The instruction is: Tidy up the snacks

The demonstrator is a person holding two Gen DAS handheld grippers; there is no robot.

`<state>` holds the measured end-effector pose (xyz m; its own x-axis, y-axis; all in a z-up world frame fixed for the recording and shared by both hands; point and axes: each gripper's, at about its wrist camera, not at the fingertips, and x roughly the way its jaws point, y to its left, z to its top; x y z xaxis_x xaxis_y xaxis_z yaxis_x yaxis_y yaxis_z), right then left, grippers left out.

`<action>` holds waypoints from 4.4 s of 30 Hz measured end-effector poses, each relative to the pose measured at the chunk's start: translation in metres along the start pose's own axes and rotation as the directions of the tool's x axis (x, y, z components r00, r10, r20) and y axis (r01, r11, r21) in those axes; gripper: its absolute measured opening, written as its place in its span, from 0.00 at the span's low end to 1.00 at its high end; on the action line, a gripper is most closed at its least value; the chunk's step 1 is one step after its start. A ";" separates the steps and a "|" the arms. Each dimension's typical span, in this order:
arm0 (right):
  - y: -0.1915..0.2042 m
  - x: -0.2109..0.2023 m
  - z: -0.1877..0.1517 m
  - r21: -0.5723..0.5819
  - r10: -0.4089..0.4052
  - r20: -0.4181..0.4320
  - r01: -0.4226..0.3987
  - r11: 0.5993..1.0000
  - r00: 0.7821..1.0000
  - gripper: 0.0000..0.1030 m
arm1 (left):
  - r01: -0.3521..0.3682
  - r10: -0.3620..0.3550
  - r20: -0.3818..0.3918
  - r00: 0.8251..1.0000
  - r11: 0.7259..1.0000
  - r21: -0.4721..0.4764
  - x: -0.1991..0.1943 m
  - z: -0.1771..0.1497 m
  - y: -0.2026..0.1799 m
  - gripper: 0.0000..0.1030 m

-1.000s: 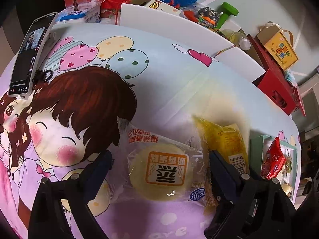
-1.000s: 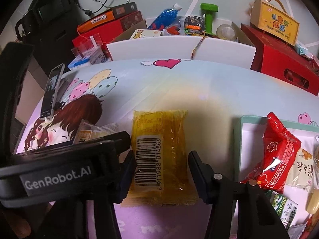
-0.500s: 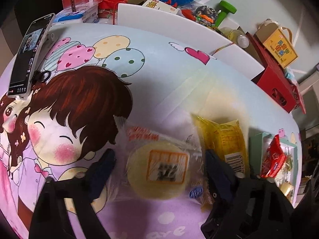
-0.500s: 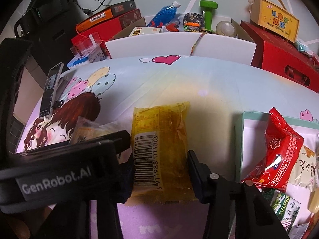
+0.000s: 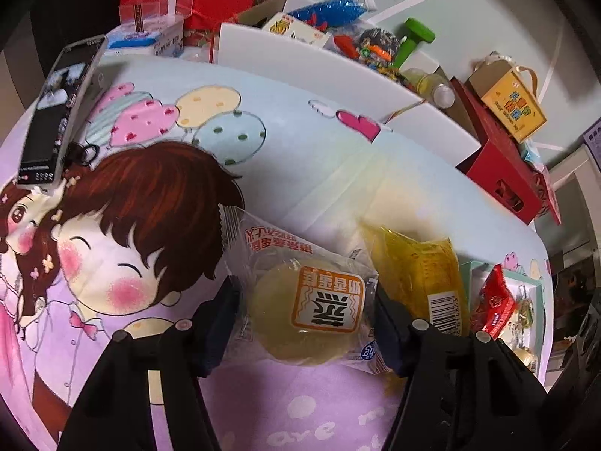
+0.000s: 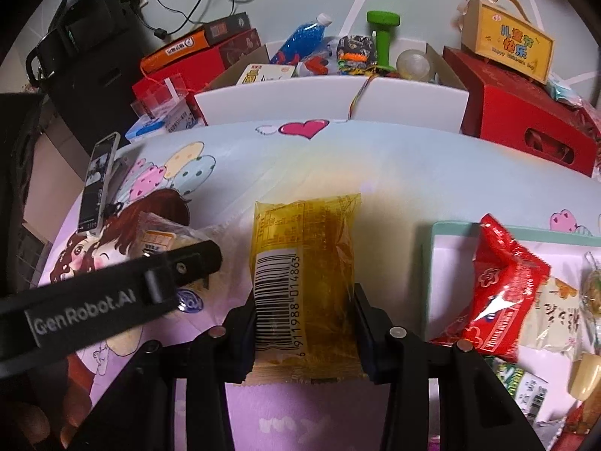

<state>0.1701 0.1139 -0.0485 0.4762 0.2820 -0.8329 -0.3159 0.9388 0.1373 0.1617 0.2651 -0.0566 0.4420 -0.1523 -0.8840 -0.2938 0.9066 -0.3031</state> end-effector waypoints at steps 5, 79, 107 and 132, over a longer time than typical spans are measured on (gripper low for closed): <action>-0.001 -0.017 0.002 0.007 -0.005 0.019 0.005 1.000 1.000 0.45 | -0.001 0.000 0.043 0.999 1.000 0.012 -0.023 0.000 -0.002 0.65; -0.213 -0.121 -0.053 0.453 -0.234 -0.035 0.224 0.863 0.972 0.48 | 0.129 -0.130 -0.030 0.991 0.875 0.467 -0.023 -0.084 -0.208 0.81; -0.211 -0.121 -0.051 0.437 -0.294 -0.036 0.279 0.855 0.955 1.00 | -0.003 -0.019 0.072 0.997 0.956 0.295 -0.034 -0.054 -0.158 0.94; -0.175 -0.131 -0.068 0.377 -0.328 -0.052 0.323 0.868 0.943 1.00 | -0.102 0.076 0.094 0.993 0.947 0.305 -0.052 -0.073 -0.131 0.94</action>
<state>0.1074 -0.1005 0.0002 0.5100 -0.0524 -0.8586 0.1893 0.9805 0.0526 0.1156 0.1258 0.0031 0.4961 -0.0448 -0.8671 -0.0648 0.9940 -0.0885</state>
